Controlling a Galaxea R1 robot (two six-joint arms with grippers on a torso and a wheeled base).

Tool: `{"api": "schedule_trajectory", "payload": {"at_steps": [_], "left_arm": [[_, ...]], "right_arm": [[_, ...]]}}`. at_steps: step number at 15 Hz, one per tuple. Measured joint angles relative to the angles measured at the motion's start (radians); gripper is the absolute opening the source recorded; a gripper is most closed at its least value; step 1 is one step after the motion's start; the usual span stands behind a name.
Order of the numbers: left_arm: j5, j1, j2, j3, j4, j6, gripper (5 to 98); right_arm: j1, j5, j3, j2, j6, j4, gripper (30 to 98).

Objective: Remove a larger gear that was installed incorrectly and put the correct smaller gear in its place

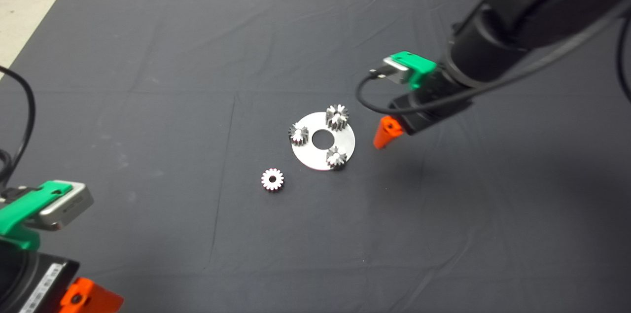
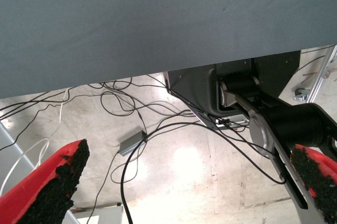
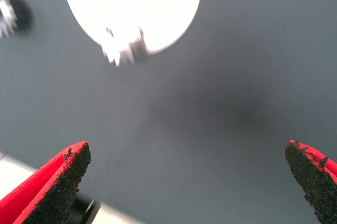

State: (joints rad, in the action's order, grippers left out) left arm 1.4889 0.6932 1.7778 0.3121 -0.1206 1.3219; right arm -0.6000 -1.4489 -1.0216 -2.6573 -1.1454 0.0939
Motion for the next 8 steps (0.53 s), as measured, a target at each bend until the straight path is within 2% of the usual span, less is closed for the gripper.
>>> {"api": "schedule_trajectory", "payload": {"at_steps": [4,6,8], "left_arm": [[0.0,0.0,0.001,0.0,0.0,0.0,98.2],[0.0,0.0,0.0,0.0,0.0,0.0,98.2],[0.0,0.0,0.0,-0.002,0.0,0.0,98.2]], "right_arm": [[0.061,0.005,-0.152,-0.122,0.103,0.107,97.6],[0.099,0.005,-0.208,-0.148,0.16,0.162,97.6],[0.123,0.004,-0.222,-0.152,0.173,0.202,97.6]]}}
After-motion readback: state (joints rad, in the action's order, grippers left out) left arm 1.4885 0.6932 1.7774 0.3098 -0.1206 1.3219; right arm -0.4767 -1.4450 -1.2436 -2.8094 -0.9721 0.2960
